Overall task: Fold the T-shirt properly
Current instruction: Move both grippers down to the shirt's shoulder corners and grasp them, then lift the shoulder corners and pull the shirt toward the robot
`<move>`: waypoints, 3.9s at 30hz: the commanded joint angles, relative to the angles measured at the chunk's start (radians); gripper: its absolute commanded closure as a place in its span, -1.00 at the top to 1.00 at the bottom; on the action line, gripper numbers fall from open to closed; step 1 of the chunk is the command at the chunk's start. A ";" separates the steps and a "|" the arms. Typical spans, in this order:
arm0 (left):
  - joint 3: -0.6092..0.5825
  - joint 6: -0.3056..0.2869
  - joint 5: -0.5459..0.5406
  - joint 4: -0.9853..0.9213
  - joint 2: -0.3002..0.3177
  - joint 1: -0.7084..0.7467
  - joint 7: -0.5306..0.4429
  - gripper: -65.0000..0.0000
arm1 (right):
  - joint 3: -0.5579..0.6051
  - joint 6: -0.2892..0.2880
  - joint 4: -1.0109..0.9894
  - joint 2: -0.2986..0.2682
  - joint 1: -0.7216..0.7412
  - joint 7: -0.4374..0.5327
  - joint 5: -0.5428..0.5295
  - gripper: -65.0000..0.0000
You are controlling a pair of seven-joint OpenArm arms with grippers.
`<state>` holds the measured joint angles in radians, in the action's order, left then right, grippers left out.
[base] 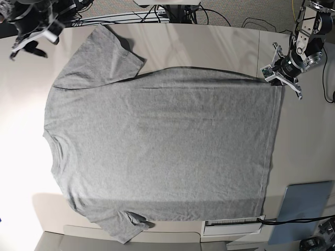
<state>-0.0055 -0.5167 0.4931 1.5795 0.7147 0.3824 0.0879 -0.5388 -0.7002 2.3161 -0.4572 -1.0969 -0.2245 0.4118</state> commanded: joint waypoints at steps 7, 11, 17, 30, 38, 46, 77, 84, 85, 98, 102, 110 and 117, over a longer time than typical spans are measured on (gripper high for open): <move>-0.008 -0.058 0.022 -0.018 0.000 0.019 0.069 -1.00 | 0.187 0.060 -0.013 -0.101 0.017 0.029 0.248 -0.11; -0.008 -0.057 0.020 -0.018 0.000 0.019 0.068 -1.00 | 0.246 0.095 -0.093 -0.119 0.076 0.018 0.274 -0.11; -0.008 -0.055 0.020 -0.018 0.000 0.019 0.068 -1.00 | 0.320 0.094 -0.220 -0.119 0.185 0.040 0.274 -0.11; -0.008 -0.026 0.019 -0.018 0.000 0.019 0.068 -1.00 | 0.472 0.092 -0.394 -0.186 0.373 0.053 0.277 -0.11; -0.008 -0.031 0.019 -0.018 0.000 0.019 0.068 -1.00 | 0.628 0.092 -0.501 -0.224 0.515 0.042 0.278 -0.11; -0.008 -0.036 0.020 -0.018 0.000 0.019 0.068 -1.00 | 0.745 0.090 -0.584 -0.225 0.632 0.038 0.275 -0.11; 0.024 -0.066 -0.404 0.338 0.084 0.248 0.500 -1.00 | 0.705 0.240 -0.234 -0.402 0.294 -0.555 0.023 -1.00; 0.024 -0.030 -0.351 0.357 0.084 0.311 0.553 -1.00 | 0.705 0.272 -0.159 -0.402 0.214 -0.599 0.026 -1.00; 0.024 -0.030 -0.345 0.357 0.084 0.311 0.567 -1.00 | 0.705 0.272 -0.154 -0.402 0.209 -0.606 0.026 -1.00; 0.085 0.025 -0.322 0.425 0.103 0.336 0.570 -1.00 | 0.698 0.373 -0.109 -0.402 0.160 -0.609 0.117 -1.00; 0.134 0.153 -0.332 0.445 0.102 0.328 0.512 -1.00 | 0.669 0.415 -0.109 -0.401 0.214 -0.591 0.152 -1.00; 0.146 0.176 -0.419 0.375 0.051 0.222 0.445 -1.00 | 0.656 0.428 -0.147 -0.400 0.399 -0.447 0.099 -1.00; 0.146 0.175 -0.420 0.235 -0.025 0.108 0.360 -1.00 | 0.656 0.428 -0.251 -0.398 0.537 -0.369 0.016 -1.00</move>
<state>0.1314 -0.3519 0.0666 1.8023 0.6731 0.4923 0.4572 0.1253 -0.2928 2.0525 -0.8387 -0.5667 -0.5961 0.4145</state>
